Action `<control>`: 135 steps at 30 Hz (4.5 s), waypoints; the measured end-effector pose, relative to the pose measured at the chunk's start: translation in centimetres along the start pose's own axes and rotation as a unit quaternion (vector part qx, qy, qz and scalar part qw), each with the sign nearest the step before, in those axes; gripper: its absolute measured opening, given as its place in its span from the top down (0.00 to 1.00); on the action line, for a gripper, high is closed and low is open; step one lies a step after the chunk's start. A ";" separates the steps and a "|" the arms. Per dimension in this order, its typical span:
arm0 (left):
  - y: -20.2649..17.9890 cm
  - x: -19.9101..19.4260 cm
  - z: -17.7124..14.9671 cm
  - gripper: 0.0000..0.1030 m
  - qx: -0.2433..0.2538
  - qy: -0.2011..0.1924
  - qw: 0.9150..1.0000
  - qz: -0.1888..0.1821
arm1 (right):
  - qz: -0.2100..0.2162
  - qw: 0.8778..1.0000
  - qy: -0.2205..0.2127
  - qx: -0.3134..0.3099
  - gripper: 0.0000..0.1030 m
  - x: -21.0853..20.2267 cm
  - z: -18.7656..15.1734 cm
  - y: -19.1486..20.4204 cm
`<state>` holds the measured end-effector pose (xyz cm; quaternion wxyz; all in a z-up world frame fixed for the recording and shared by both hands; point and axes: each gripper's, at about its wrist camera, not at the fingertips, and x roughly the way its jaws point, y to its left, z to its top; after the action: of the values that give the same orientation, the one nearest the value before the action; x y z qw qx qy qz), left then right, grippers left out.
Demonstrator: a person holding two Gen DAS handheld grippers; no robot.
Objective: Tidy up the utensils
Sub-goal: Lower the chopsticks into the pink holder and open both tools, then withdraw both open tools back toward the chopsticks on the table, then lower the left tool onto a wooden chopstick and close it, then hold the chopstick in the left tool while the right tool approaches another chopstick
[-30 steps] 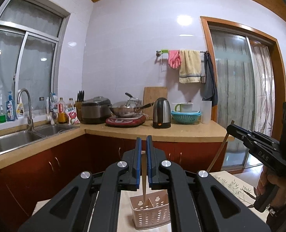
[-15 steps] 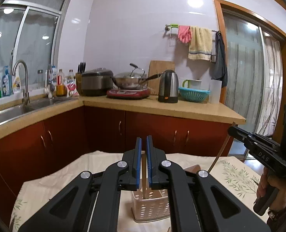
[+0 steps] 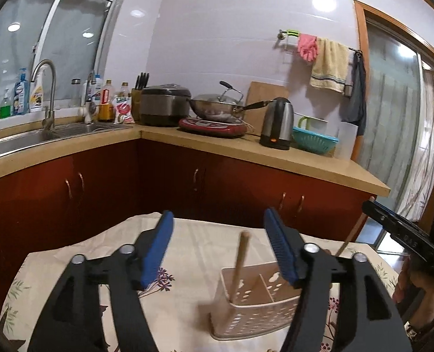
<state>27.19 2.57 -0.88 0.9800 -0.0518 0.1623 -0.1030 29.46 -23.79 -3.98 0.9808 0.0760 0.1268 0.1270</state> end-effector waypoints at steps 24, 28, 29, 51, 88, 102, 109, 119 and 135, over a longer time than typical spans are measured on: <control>0.5 -6.4 -2.6 0.21 0.006 -0.010 0.999 0.030 | -0.027 0.999 -0.006 -0.019 0.34 -8.4 -1.7 0.9; 0.4 -8.0 -5.0 0.21 0.005 0.011 0.999 0.034 | -0.035 0.999 0.007 -0.017 0.34 -10.6 -3.9 0.8; 0.3 -8.2 -5.5 0.21 0.004 0.015 0.999 0.034 | -0.036 0.999 0.012 -0.015 0.34 -11.3 -4.7 0.8; -1.2 -13.4 -20.3 0.37 0.012 0.162 0.986 0.034 | -0.039 0.990 0.133 0.004 0.54 -17.1 -17.9 1.1; -1.5 -10.9 -24.0 0.53 -0.013 0.210 0.977 -0.015 | -0.027 0.989 0.147 0.014 0.54 -17.1 -19.4 1.4; -2.4 -10.5 -23.3 0.53 -0.013 0.214 0.976 -0.043 | -0.027 0.989 0.148 0.017 0.54 -17.0 -19.8 1.2; -1.9 -9.2 -23.1 0.53 -0.010 0.217 0.976 -0.031 | -0.027 0.988 0.150 0.021 0.54 -16.8 -19.8 1.1; -2.8 -8.6 -23.8 0.89 0.017 0.233 0.972 -0.035 | -0.028 0.988 0.150 0.026 0.54 -16.7 -19.9 0.9; -4.6 -8.9 -24.3 0.93 0.044 0.224 0.974 -0.015 | -0.028 0.987 0.158 0.027 0.54 -16.9 -20.4 0.5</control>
<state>10.07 -1.64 -20.36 0.9185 0.0135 0.3720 -0.1336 8.08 -25.50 -19.53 0.9491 0.0780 0.2858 0.1066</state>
